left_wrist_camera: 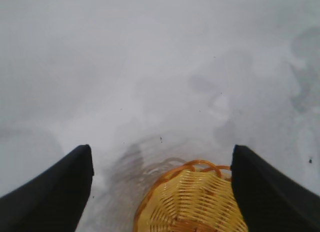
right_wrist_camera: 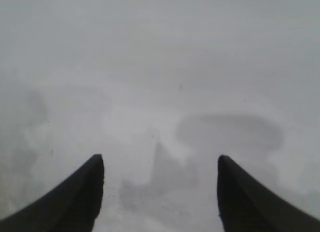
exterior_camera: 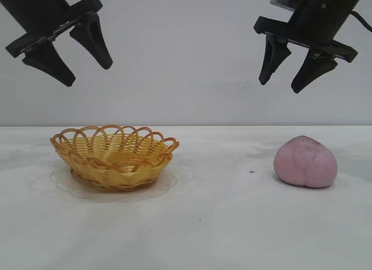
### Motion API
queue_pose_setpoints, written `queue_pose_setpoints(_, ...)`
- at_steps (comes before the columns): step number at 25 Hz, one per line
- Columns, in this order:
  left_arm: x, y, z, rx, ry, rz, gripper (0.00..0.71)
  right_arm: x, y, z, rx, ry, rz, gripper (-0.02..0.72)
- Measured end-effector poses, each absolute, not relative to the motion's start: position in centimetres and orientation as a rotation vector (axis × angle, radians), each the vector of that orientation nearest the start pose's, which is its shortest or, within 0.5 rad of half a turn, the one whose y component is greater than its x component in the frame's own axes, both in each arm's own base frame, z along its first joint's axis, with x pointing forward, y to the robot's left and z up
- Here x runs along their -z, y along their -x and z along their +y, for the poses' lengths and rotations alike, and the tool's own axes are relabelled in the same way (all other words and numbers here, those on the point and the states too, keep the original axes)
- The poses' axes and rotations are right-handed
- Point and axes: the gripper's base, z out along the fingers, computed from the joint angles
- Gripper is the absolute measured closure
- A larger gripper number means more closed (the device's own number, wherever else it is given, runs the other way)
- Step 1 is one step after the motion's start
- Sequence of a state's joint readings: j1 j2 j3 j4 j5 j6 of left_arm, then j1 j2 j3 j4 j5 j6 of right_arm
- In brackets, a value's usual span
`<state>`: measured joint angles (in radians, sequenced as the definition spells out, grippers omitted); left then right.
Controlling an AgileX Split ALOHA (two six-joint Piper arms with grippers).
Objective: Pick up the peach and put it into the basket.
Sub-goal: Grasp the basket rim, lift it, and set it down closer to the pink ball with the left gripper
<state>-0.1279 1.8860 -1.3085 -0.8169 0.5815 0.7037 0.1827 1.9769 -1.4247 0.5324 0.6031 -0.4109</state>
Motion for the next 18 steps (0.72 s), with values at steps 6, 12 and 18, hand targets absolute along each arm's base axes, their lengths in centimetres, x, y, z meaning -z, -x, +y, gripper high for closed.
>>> queue_pose_setpoints(6,-21.5,-39.9,-8.8,0.576,-0.303,2.446,0.161,-20.1,-41.6,10.4,-0.455,0.309,2.553,0.283)
queue_pose_setpoints(12,-21.4,-39.7,-8.7,0.550,-0.367,2.465,0.161,-20.1,-41.6,10.4,-0.455,0.310,2.553,0.283)
queue_pose_setpoints(18,-23.0,-39.5,-8.3,0.415,-0.709,2.533,0.161,-20.1,-41.5,10.4,-0.458,0.315,2.559,0.283)
